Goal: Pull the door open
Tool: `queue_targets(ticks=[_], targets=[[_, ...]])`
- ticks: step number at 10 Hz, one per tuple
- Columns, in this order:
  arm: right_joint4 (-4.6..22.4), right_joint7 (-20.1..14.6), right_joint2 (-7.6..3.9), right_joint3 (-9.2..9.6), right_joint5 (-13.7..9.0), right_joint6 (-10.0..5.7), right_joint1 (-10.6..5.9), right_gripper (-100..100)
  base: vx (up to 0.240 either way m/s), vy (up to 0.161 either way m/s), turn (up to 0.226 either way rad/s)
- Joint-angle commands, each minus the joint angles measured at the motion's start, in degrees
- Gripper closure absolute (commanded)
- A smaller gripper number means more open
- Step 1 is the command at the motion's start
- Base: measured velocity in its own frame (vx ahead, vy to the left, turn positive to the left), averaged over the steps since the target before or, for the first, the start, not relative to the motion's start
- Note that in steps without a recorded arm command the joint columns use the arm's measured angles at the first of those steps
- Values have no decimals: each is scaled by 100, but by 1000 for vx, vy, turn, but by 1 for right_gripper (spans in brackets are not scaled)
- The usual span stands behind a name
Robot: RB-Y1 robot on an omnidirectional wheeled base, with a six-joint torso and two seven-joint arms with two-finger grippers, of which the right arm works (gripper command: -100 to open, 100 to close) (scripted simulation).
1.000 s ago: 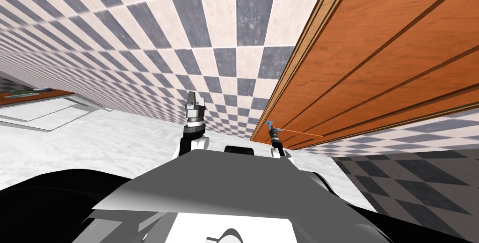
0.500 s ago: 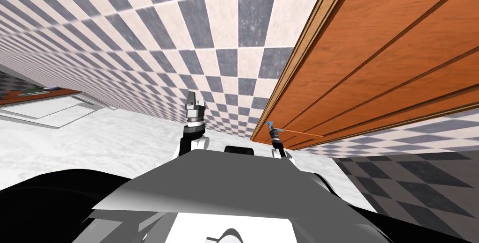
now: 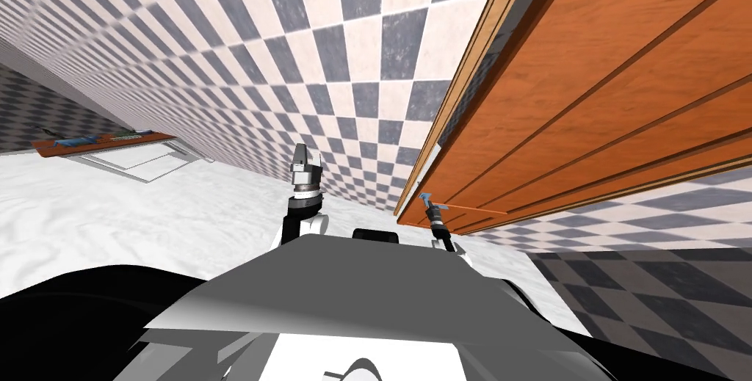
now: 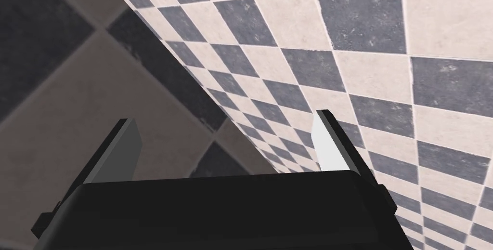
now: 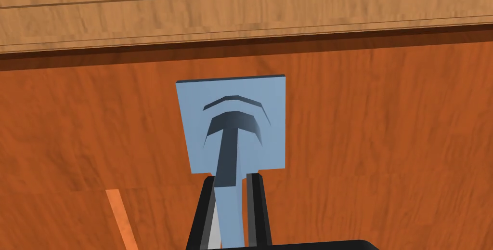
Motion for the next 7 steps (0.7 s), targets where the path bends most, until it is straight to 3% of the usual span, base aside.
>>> queue_targets(ticks=[1, 4, 5, 6, 7], targets=[[70, -138, -100, 68, 36, -182, 52, 100, -161, -68, 140], [78, -382, -285, 196, 105, -405, 213, 100, -198, -69, 144], [34, -332, -231, 189, 102, -344, 201, 100, -89, -29, 33], [42, -415, -289, 247, 134, -475, 306, 100, -161, -44, 178], [47, -434, -307, 258, 140, -511, 327, 100, -197, -80, 171]])
